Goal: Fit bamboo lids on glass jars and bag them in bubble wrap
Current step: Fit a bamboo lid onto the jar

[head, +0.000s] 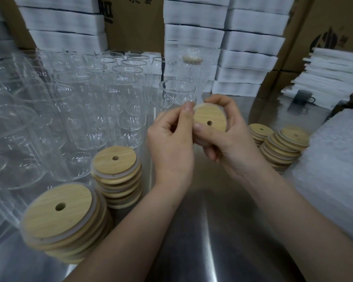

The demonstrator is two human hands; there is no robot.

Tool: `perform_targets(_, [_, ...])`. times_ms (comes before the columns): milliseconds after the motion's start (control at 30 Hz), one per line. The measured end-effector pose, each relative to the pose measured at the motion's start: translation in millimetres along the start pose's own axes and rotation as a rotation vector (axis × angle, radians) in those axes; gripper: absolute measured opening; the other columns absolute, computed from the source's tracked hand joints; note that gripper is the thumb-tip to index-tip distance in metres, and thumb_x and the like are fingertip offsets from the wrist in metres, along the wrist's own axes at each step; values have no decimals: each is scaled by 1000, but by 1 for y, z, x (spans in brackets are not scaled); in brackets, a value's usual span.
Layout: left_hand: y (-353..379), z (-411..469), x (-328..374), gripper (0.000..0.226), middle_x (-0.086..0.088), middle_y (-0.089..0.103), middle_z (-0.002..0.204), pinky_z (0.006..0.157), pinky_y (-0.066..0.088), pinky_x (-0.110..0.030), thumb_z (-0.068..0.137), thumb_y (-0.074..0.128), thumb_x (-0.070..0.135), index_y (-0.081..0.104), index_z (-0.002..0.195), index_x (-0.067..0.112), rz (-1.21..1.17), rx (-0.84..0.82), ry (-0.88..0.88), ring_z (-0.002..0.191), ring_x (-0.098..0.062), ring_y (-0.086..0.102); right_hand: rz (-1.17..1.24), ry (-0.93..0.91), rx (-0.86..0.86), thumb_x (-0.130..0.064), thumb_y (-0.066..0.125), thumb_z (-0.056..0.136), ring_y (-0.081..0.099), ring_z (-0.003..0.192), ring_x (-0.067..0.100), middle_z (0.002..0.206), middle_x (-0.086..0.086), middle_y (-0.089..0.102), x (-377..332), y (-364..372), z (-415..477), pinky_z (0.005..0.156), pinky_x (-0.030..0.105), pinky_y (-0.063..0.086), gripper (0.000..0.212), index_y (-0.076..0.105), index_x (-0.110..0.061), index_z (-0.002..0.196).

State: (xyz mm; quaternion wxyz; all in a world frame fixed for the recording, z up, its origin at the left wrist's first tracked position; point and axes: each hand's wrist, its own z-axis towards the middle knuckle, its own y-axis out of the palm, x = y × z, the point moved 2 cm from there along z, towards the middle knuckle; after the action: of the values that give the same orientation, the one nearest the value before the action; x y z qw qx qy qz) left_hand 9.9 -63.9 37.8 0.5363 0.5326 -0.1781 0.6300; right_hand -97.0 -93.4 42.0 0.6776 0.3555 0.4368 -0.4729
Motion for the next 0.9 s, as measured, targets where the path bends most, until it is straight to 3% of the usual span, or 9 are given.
perform_targets(67, [0, -1, 0, 23, -18, 62, 90, 74, 51, -35, 95, 62, 18, 73, 75, 22, 110, 38, 67, 77, -5, 59, 26, -4, 57, -25, 74, 78, 41, 41, 13, 76, -6, 65, -1, -1, 0, 34, 20, 25, 28, 55, -30, 99])
perform_targets(133, [2, -5, 2, 18, -6, 52, 90, 78, 46, -22, 94, 61, 22, 73, 81, 26, 178, 75, 154, 80, 0, 53, 43, -14, 102, -28, 70, 83, 44, 41, 10, 74, -4, 63, -1, -3, 1, 32, 18, 27, 18, 57, -28, 96])
perform_targets(200, [2, -8, 5, 18, 2, 43, 102, 92, 45, -31, 90, 60, 24, 72, 103, 23, 281, 114, 271, 98, -12, 52, 45, -2, 149, -31, 64, 91, 43, 40, 10, 69, -2, 60, -1, -6, 1, 32, 18, 28, 9, 58, -26, 95])
perform_targets(300, [1, -9, 1, 56, 0, 34, 125, 108, 31, -33, 83, 65, 24, 51, 136, 16, 466, 179, 369, 118, -12, 38, 76, 84, 287, -34, 51, 101, 47, 39, 16, 77, 15, 66, 2, -10, 3, 35, 21, 33, 14, 58, -24, 94])
perform_targets(400, [-1, -3, -11, 88, -3, 26, 148, 112, 19, -33, 78, 71, 31, 24, 152, 19, 575, 142, 219, 135, -11, 26, 265, 175, 351, -37, 38, 105, 63, 49, 23, 101, 22, 72, 4, -13, 5, 39, 24, 44, 33, 58, -13, 115])
perform_targets(533, [-7, 10, -27, 106, -6, 20, 159, 119, 18, -47, 77, 77, 40, 9, 155, 20, 575, 86, 31, 147, -20, 20, 532, 309, 372, -38, 32, 106, 74, 67, 28, 82, 11, 75, 6, -14, 6, 43, 23, 51, 45, 59, -3, 115])
perform_targets(633, [-11, 16, -37, 109, -6, 28, 158, 118, 24, -47, 75, 80, 41, 9, 155, 21, 577, 37, -54, 146, -22, 25, 672, 298, 400, -32, 37, 104, 74, 76, 35, 82, 16, 75, 3, -16, 8, 51, 28, 57, 38, 60, -2, 104])
perform_targets(767, [-14, 21, -47, 104, -7, 34, 154, 117, 28, -43, 75, 83, 32, 17, 153, 19, 506, 3, -130, 144, -19, 30, 805, 179, 436, -25, 50, 98, 70, 97, 36, 103, 17, 70, -4, -18, 9, 77, 43, 60, 25, 65, -8, 108])
perform_targets(900, [-13, 21, -47, 92, -3, 42, 147, 115, 33, -41, 72, 86, 22, 32, 147, 20, 451, 0, -104, 138, -15, 38, 619, 60, 355, -22, 49, 97, 58, 122, 26, 123, 11, 61, -6, -20, 11, 94, 37, 53, 32, 59, -17, 127])
